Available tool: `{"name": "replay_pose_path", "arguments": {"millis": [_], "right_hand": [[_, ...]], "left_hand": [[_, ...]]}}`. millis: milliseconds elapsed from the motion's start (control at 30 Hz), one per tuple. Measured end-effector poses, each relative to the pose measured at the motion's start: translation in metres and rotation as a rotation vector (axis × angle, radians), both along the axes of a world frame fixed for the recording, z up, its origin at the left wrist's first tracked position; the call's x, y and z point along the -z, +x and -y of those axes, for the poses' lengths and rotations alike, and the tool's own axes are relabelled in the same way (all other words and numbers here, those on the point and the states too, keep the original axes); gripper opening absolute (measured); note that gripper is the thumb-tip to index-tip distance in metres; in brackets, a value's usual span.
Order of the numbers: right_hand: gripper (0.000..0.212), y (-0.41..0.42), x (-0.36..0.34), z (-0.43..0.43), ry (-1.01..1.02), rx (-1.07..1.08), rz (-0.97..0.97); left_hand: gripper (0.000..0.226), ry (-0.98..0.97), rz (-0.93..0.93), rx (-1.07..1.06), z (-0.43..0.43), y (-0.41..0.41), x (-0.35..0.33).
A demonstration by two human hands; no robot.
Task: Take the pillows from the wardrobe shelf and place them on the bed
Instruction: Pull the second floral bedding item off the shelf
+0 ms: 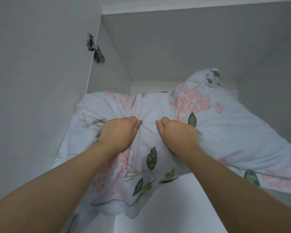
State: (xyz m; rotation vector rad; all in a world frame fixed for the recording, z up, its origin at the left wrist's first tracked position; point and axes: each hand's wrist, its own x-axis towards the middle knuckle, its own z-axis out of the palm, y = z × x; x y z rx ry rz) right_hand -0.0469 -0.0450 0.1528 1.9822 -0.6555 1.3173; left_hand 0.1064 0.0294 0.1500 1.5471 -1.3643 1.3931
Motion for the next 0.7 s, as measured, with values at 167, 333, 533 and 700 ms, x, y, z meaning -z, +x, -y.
{"name": "replay_pose_path", "arguments": {"millis": [167, 333, 533, 700], "right_hand": [[0.044, -0.011, 0.013, -0.023, 0.201, -0.049, -0.056], [0.051, -0.016, 0.037, -0.042, 0.261, -0.044, -0.119], [0.050, -0.015, 0.090, -0.056, 0.255, 0.023, -0.094], [0.053, -0.031, 0.128, -0.061, 0.224, 0.063, -0.090]], "left_hand": [[0.042, 0.003, -0.030, 0.015, -0.011, -0.001, 0.023], [0.044, -0.076, 0.025, 0.016, -0.022, 0.002, 0.055], [0.038, -0.155, 0.274, -0.008, -0.031, 0.008, 0.091], [0.042, -0.111, 0.326, 0.130, -0.030, -0.004, 0.121]]}}
